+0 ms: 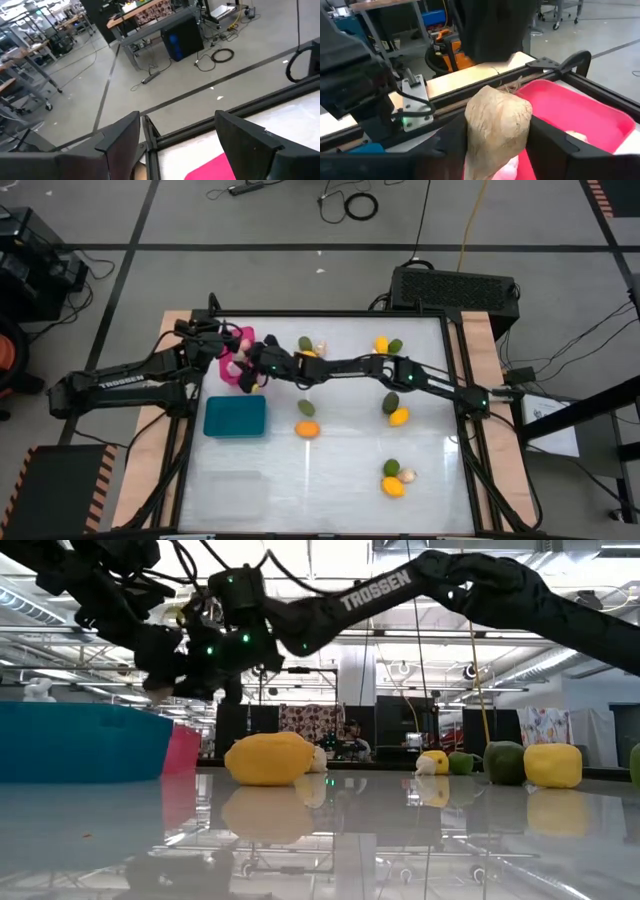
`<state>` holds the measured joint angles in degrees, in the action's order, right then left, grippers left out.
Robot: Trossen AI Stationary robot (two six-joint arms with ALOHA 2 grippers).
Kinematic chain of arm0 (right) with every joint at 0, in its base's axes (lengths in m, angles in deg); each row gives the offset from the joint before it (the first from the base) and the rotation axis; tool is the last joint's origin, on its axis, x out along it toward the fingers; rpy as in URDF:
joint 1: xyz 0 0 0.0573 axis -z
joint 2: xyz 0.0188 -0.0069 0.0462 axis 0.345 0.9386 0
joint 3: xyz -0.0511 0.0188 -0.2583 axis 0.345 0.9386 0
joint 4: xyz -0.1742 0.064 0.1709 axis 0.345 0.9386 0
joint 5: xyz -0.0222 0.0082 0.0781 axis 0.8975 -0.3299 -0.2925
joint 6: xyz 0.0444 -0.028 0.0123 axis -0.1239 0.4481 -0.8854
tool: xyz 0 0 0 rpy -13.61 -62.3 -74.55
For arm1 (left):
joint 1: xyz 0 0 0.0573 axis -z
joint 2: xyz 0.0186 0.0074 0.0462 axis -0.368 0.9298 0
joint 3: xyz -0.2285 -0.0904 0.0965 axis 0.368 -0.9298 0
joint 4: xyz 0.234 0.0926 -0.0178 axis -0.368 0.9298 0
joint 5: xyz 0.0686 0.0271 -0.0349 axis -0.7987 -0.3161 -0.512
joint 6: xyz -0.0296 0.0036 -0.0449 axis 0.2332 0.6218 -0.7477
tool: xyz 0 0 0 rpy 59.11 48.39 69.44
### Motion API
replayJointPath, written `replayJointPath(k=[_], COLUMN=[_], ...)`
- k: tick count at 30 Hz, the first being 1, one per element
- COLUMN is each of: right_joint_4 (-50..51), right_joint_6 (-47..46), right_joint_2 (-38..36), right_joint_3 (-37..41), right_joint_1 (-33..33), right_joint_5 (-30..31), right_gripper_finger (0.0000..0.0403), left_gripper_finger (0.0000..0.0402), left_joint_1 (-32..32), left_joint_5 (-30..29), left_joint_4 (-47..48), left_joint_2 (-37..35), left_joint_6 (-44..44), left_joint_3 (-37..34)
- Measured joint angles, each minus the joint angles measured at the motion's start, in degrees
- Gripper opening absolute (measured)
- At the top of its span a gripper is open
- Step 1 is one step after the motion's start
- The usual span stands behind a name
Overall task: Sort produce into baskets
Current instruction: Put the white garlic into the pink bin
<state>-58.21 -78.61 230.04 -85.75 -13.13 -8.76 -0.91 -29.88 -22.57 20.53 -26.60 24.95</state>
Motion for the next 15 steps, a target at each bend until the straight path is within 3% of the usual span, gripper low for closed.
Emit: replayJointPath(k=[8, 11, 15], right_joint_4=[10.0, 12.0, 23.0], right_joint_6=[-0.5, -0.1, -0.1], right_joint_2=[-1.1, -2.1, -4.4], right_joint_3=[-3.7, -3.7, -3.6], right_joint_1=[1.1, 0.9, 1.0], right_joint_5=[0.1, 0.0, -0.4], right_gripper_finger=[0.0241, 0.0251, 0.0255], left_gripper_finger=[0.0263, 0.0263, 0.0263], left_joint_1=[0.0, 0.0, 0.0], left_joint_5=[3.2, 3.4, 5.3], left_joint_4=[0.2, 0.2, 0.2], left_joint_2=[0.0, 0.0, 0.0], left_joint_6=[0.0, 0.1, 0.3], left_joint_3=[0.0, 0.0, 0.0])
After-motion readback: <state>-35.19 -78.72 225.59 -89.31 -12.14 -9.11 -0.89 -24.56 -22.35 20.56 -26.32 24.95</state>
